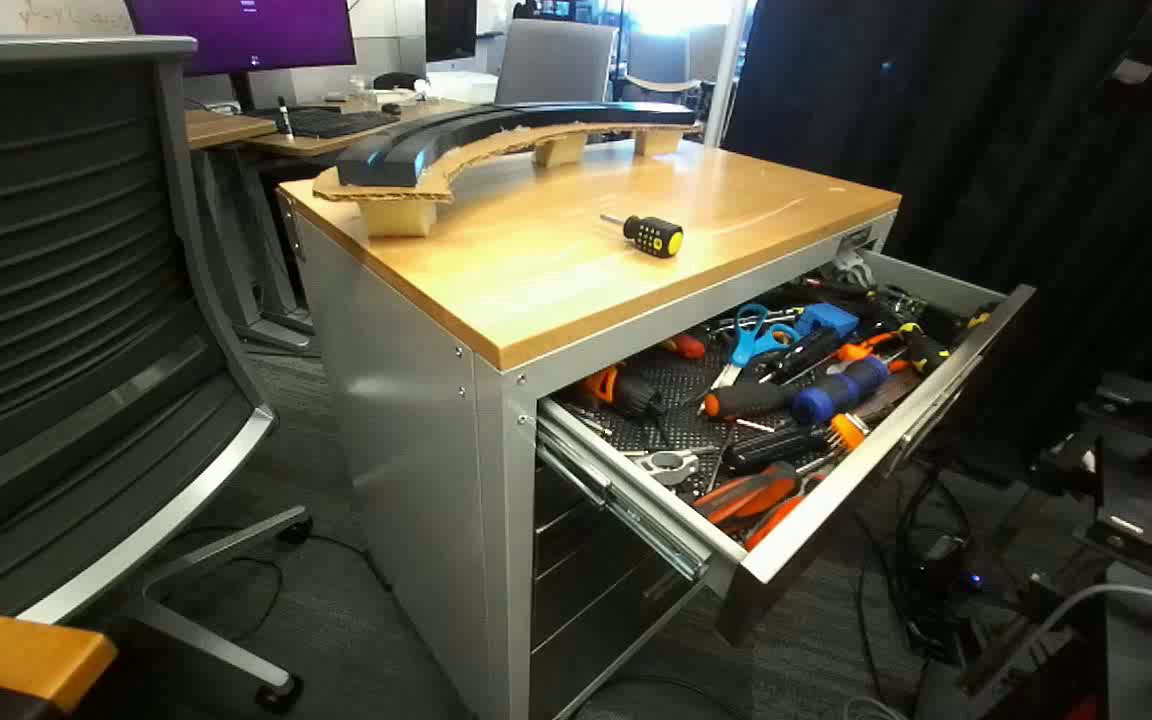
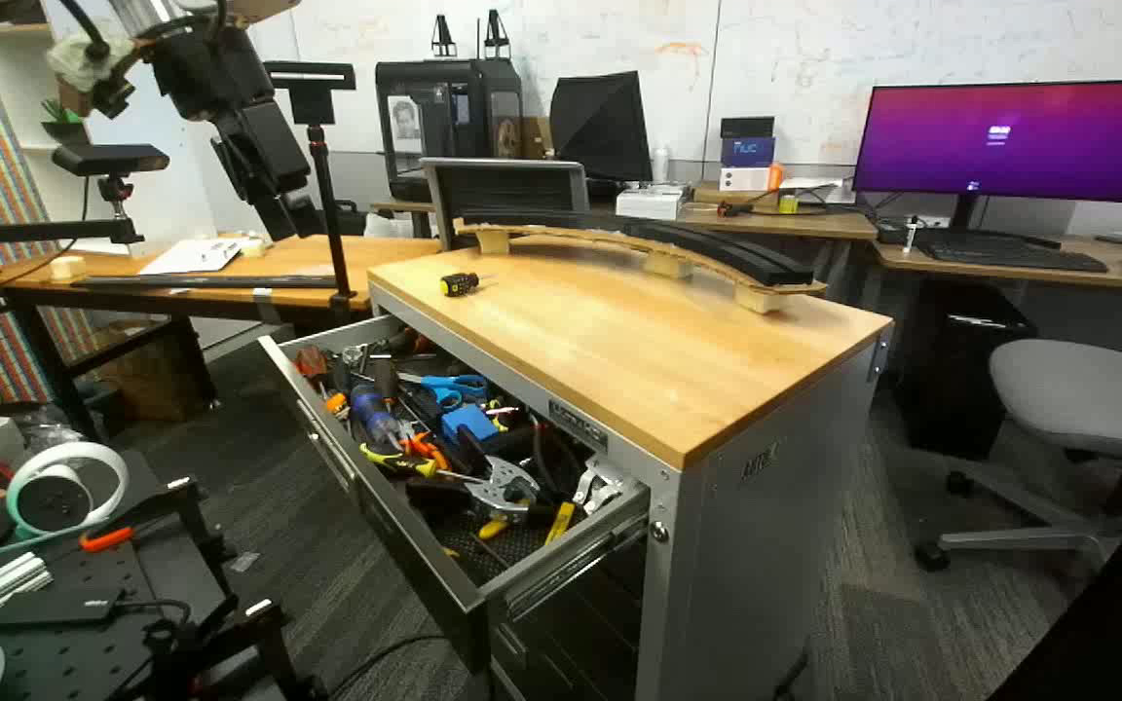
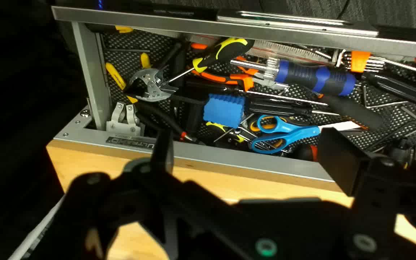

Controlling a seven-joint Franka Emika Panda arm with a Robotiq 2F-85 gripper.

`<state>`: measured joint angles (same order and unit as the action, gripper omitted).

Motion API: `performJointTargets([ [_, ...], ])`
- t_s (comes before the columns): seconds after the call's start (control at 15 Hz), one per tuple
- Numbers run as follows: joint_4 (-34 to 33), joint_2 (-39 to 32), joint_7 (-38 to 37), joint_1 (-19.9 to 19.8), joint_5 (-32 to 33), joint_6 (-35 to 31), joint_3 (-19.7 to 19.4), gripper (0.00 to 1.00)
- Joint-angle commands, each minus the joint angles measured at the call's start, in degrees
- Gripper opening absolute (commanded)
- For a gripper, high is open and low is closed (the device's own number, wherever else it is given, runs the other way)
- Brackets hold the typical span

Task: Put the screwdriver in the open drawer then close the open drawer

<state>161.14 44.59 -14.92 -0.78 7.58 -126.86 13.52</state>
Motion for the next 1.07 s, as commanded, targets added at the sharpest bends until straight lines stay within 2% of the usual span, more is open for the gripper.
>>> performJointTargets([
  [0.0, 0.1, -0.2, -0.4, 0.6, 0.5, 0.7, -0.6, 1.00],
  [0.73, 0.7, -0.9, -0.4, 0.6, 0.5, 0.8, -0.6, 1.00],
  [0.8, 0.5, -1.8, -1.0, 0.2, 0.7, -0.6, -0.5, 1.00],
  [1.0, -3.5, -12.4, -4.1, 0.1, 0.0, -7.3, 1.6, 1.00],
])
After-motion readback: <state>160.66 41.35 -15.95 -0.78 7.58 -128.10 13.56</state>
